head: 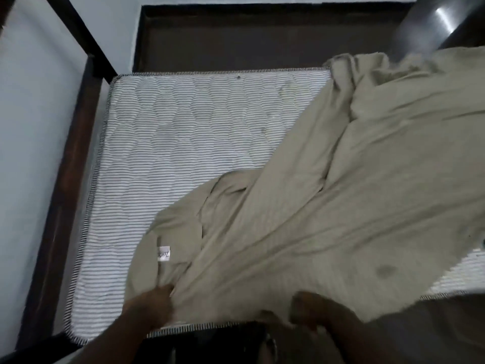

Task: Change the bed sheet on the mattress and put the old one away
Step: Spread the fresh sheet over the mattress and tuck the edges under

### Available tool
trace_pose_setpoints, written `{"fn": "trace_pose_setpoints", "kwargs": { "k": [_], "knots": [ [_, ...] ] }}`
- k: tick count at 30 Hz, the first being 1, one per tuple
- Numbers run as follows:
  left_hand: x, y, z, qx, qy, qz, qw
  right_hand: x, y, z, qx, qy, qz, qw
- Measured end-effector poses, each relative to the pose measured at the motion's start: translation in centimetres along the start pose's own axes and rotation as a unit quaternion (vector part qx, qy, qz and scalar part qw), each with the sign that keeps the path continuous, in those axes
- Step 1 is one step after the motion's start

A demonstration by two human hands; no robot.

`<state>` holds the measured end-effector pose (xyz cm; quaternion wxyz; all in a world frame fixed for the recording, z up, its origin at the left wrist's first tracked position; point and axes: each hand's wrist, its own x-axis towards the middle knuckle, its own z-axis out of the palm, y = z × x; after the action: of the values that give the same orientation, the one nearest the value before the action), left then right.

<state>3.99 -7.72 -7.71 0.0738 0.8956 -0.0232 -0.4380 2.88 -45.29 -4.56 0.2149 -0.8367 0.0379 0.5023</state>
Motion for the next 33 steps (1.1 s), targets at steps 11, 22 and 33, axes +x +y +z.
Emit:
{"fn": "trace_pose_setpoints", "kwargs": {
  "k": [11, 22, 33],
  "knots": [
    [8.5, 7.2, -17.7, -0.192, 0.184, 0.06, 0.962, 5.9, -16.2, -8.4, 0.461, 0.234, -0.009, 0.856],
    [20.0, 13.7, -22.0, -0.181, 0.185, 0.148, 0.955, 16.4, -15.7, -15.1, 0.653, 0.262, -0.035, 0.71],
    [29.6, 21.0, -20.4, -0.129, 0.253, 0.201, 0.937, 27.1, -7.4, -25.9, 0.078, 0.501, 0.078, 0.858]
  ]
}}
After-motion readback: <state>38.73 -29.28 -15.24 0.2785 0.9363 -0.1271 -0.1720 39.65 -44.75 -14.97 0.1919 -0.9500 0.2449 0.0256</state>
